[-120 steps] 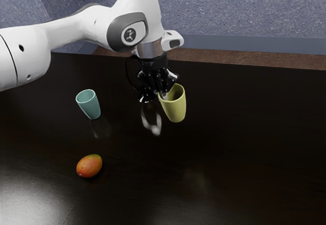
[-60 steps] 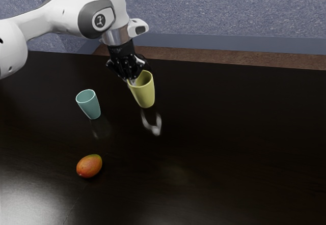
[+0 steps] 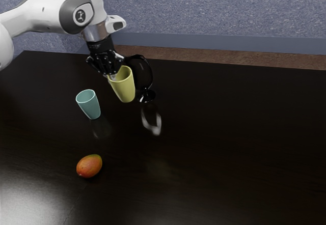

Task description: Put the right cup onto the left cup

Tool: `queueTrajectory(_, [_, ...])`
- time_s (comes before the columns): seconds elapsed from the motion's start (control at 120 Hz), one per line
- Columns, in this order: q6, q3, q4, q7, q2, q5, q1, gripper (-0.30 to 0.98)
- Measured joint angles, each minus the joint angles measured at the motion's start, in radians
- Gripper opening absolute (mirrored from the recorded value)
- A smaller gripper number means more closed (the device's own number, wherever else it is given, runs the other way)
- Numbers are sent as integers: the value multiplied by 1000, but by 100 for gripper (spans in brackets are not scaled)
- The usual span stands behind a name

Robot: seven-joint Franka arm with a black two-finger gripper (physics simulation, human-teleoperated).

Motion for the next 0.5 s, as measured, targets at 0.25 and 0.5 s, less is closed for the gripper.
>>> queueTrajectory(0.25, [-1, 99, 1, 50, -5, 0, 17, -10])
queueTrajectory(0.5, [-1, 167, 1, 101, -5, 0, 8, -10])
